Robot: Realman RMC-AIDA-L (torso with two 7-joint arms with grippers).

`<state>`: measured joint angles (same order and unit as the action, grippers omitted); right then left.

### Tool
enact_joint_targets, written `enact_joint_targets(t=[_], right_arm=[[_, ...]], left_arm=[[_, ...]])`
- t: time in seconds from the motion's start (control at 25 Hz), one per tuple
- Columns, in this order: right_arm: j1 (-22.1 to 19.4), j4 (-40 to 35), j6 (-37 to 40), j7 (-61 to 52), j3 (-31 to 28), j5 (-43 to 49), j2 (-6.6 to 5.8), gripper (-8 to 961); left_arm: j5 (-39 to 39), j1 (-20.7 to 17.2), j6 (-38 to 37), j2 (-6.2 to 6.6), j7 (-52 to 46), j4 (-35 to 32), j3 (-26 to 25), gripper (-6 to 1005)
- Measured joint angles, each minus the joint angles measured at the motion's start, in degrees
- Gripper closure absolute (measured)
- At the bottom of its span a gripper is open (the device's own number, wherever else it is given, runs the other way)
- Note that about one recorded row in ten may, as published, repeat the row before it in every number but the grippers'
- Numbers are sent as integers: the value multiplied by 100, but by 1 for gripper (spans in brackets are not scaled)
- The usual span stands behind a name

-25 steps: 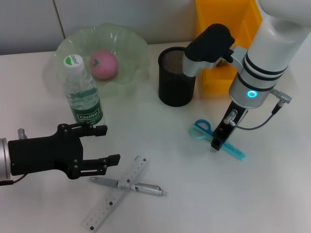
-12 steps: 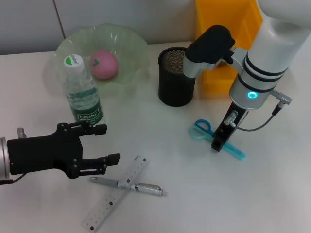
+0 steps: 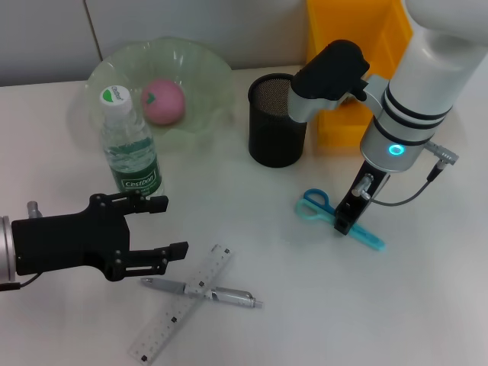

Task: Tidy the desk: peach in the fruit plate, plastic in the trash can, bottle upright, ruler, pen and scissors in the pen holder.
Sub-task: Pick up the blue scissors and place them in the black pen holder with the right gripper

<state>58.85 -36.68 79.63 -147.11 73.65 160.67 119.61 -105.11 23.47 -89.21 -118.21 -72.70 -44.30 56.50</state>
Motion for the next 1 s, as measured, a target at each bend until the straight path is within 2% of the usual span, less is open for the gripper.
enact_joint_targets(t=[0.32,0.56,0.6,0.64,0.76,0.8,0.84,0.96,1.0], right_arm=[[7,-31,39,-9,-3,31,0,729],[-165,-620,287,-28,-86,-59,-24,730],[-291,-1005,466,-27,-120,-155,-37,730],[-291,-1005,466,-27,-120,-155,-37,730],[-503,-1656,794,43,-242,-297,-42,729],[-657,-2089,1033,172,-368,-463,-47,729],[-657,-2089,1033,172,-368,-463,-47,729],[-862,-2615,1377,414,-608,-826,-62,729],[-1030,-3011,1544,589,-785,-1083,-67,729]], left_arm=[[0,-6,-7,0,0,16,-42,201],[0,-9,-9,0,0,13,-51,201],[0,-9,-9,0,-5,6,-51,201],[1,-9,-9,0,-11,1,-51,201],[1,-9,-9,0,-11,1,-51,201],[0,-10,-9,0,-33,-6,-51,201],[0,-10,-9,0,-48,-12,-51,201],[0,-10,-9,0,-60,-19,-51,201],[0,-10,-9,0,-60,-19,-51,201]])
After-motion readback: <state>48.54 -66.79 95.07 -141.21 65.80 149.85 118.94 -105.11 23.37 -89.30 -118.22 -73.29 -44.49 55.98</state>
